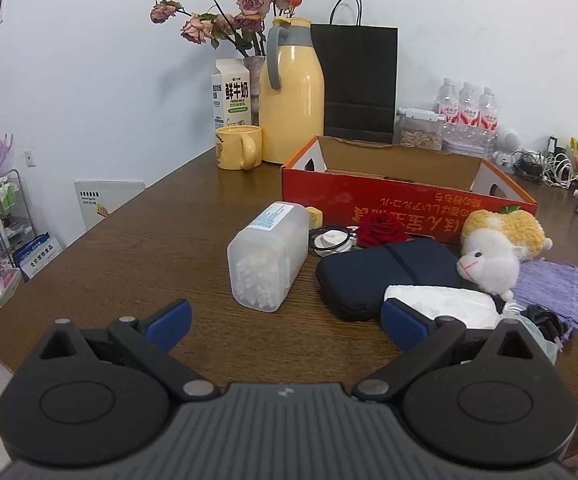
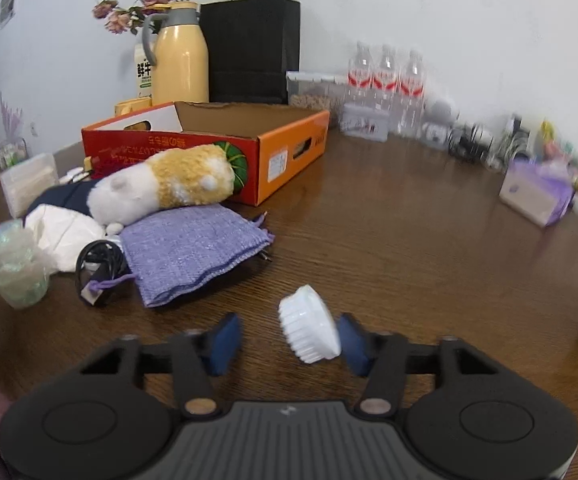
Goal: Organize objects
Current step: 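Grasp the white bottle cap with the right tool while the left tool grasps the clear container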
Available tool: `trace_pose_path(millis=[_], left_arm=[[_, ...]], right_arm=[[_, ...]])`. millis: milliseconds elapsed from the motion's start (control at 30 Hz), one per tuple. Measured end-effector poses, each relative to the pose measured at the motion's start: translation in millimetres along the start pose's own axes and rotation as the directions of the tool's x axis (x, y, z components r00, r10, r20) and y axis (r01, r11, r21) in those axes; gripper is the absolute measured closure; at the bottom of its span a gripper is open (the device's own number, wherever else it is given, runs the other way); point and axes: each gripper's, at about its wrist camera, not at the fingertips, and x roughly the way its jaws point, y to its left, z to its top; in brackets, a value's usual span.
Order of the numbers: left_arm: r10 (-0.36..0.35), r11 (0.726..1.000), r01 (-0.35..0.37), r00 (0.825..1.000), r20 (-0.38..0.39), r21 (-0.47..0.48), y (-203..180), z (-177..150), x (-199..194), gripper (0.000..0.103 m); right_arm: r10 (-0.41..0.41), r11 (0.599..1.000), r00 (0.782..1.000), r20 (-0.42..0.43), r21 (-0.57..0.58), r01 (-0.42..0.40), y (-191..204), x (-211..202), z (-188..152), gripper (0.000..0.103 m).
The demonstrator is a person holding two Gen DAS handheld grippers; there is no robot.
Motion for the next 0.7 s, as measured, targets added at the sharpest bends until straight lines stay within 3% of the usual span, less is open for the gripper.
trace_pose_path(millis=[67, 100, 533, 700], left_arm=[[0.007, 1.000, -0.007, 1.000, -0.003, -0.001, 0, 2, 5, 0.000], [0.009, 1.000, -0.009, 1.000, -0.005, -0.001, 0, 3, 7, 0.000], [0.016, 1.000, -0.016, 1.000, -0.007, 0.000, 10, 25, 52, 0.000], [-0.019, 1.000, 0.019, 1.000, -0.013, -0.001, 18, 35, 76, 0.016]], right_arm=[[0.006, 1.000, 1.000, 0.005, 0.006, -0.006, -3, 1, 1, 0.084], [0.015, 1.000, 1.000, 0.007, 0.016, -0.015, -5, 3, 2, 0.088], [0.044, 0.999, 0.998, 0.044, 0.018, -0.045, 7, 8, 28, 0.088], [0.030, 0.999, 0.999, 0.044, 0.016, -0.031, 17, 10, 37, 0.088]])
